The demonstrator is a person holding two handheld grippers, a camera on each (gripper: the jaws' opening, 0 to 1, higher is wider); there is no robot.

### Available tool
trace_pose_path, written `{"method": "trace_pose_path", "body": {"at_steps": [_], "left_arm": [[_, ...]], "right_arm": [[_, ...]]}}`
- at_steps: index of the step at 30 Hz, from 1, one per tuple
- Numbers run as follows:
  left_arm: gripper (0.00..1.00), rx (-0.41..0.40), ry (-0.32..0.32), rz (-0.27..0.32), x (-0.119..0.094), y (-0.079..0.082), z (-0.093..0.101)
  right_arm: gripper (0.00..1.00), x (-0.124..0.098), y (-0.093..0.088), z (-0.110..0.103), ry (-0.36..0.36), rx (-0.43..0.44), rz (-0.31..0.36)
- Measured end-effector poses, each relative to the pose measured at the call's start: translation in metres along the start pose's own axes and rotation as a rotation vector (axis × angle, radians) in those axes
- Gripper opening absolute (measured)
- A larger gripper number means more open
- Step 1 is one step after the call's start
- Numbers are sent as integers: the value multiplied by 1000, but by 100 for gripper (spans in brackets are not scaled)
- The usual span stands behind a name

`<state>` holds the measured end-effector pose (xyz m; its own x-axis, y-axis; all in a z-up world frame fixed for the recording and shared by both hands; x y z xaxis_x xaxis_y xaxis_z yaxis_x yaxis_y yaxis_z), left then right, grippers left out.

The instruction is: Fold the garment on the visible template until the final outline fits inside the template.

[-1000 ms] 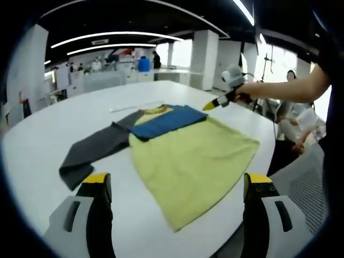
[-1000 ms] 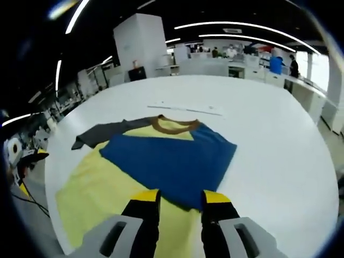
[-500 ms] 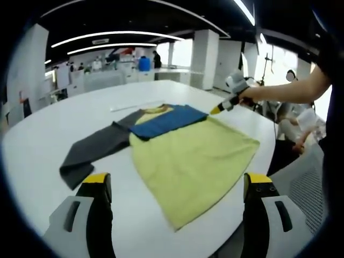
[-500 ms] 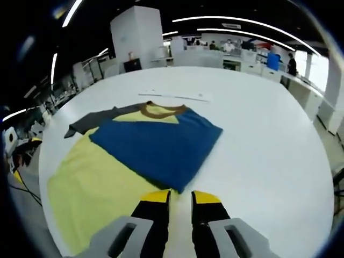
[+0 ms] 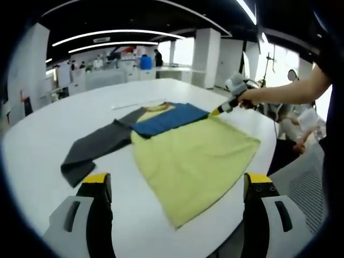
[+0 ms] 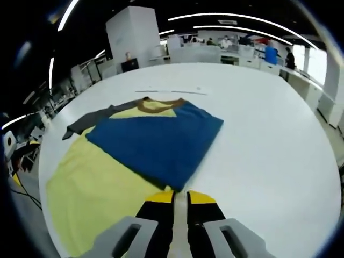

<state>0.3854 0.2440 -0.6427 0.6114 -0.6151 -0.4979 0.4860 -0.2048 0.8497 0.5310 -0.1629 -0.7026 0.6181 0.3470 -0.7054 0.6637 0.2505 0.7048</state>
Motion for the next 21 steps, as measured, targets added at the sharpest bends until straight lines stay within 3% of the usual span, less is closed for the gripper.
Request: {"method": "trace_pose_path", "body": {"at_steps": [9, 21], "left_arm": [[99, -6, -6, 6, 1, 1, 1], [99, -11, 8, 5, -1, -1, -3]], "right_arm": [[0, 9, -2, -1, -11, 19, -4], [0, 4, -2, 6, -62, -79, -32]]}}
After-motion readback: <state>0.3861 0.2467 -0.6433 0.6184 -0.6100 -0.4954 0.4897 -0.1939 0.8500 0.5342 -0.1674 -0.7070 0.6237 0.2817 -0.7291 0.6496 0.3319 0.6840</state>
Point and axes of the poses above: the point that each gripper's makers call its tool centre point, and the gripper's own axes: x roughly forward along the fingers, z roughly to its right, y roughly out of its top, the point moved 8 cm from there along -x, roughly backward along the fingers, and after that the axes turned 6 degrees about -x, right-handed, at the moved point
